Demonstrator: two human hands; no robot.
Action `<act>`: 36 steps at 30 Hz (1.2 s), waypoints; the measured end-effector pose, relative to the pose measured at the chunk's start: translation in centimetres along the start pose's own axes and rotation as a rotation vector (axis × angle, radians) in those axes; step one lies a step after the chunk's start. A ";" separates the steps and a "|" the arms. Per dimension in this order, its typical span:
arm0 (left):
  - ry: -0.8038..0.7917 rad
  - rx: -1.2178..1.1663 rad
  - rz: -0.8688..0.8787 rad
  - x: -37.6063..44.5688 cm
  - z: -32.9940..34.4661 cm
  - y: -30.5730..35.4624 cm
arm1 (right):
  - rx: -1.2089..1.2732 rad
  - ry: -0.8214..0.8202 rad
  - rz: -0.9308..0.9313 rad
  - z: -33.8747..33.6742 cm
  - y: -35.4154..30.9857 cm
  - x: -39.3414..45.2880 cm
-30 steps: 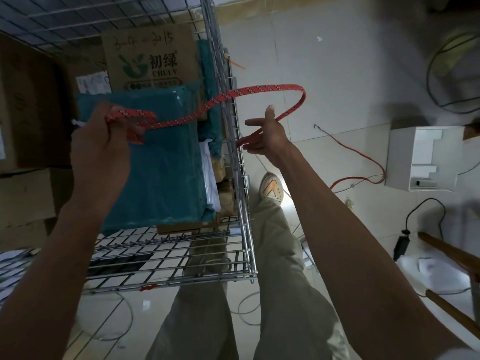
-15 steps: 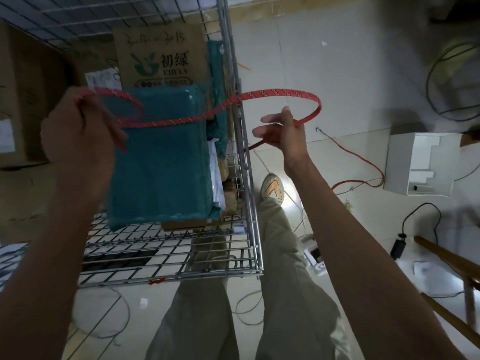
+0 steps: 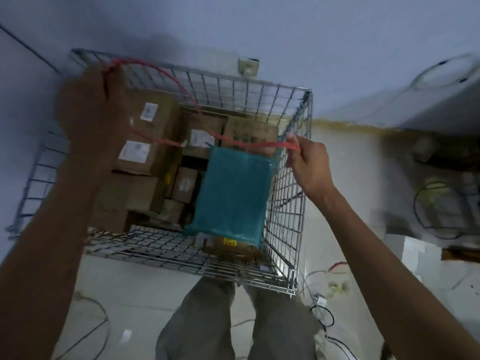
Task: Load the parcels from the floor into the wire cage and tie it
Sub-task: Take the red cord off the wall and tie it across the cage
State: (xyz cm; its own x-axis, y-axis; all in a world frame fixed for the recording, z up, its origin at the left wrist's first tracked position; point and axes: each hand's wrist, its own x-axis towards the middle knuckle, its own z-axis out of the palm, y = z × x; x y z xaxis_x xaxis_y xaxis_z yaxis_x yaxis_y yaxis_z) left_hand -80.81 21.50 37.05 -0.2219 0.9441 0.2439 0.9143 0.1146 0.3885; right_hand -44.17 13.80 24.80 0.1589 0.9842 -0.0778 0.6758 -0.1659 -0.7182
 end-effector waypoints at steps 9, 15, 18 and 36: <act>-0.113 0.121 0.106 1.0 -6.3 -4.6 | -0.275 -0.245 -0.400 5.7 -18.7 2.1; -0.160 0.032 0.077 2.0 -10.9 -12.0 | -0.361 -0.231 -0.509 10.9 -30.5 1.7; -0.148 0.027 0.071 4.1 -12.6 -18.1 | -0.444 -0.217 -0.573 15.0 -35.5 1.2; -0.300 0.094 0.282 15.0 -9.7 -42.2 | -0.684 -0.453 -0.654 39.0 -52.4 6.7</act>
State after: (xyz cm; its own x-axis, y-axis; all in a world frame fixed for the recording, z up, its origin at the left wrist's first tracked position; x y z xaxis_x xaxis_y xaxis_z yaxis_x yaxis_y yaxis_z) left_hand -126.00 27.79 32.91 0.1375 0.9890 0.0542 0.9552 -0.1469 0.2570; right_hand -106.57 31.47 34.98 -0.5732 0.8019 -0.1683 0.8177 0.5465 -0.1810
